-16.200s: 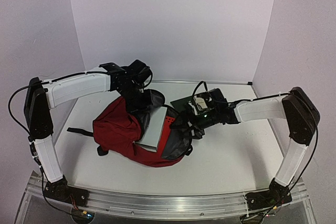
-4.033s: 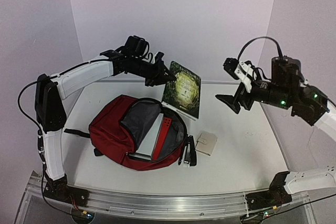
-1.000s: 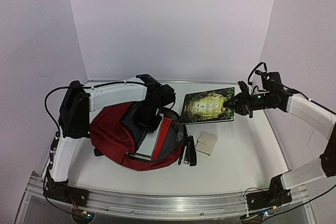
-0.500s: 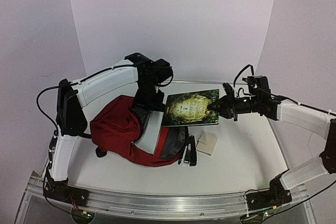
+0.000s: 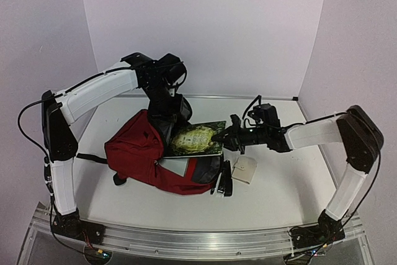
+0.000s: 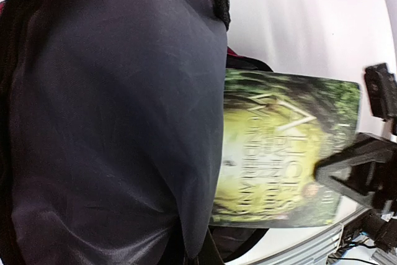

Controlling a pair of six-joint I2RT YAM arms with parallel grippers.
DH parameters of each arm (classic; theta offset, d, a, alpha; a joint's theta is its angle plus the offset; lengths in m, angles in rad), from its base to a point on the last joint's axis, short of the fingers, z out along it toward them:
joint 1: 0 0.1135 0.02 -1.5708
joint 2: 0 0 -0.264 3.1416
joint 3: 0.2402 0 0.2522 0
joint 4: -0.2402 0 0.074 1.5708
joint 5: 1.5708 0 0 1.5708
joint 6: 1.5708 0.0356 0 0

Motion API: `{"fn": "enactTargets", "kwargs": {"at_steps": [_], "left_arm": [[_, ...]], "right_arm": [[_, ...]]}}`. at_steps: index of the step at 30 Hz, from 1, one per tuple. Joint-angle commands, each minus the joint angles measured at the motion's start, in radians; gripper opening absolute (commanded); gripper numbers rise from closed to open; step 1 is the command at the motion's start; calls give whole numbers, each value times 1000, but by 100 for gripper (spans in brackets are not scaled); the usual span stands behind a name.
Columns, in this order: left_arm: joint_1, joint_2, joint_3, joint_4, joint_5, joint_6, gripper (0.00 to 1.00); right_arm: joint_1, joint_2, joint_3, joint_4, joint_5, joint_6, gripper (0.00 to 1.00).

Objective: Pack the student bag
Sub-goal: Place the book in the student bag.

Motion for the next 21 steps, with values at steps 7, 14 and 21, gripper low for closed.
{"fn": "enactTargets", "kwargs": {"at_steps": [7,14,21], "left_arm": [[45,-104,-75,220,141,5,0],[85,-132,-117,266,163,-9,0],[88,-150,-167,269,161,-26,0]], "right_arm": [[149,307,327,386,48,214,0],[238,464,451,411,105,255,18],[207,315,390,142,162,125,82]]}}
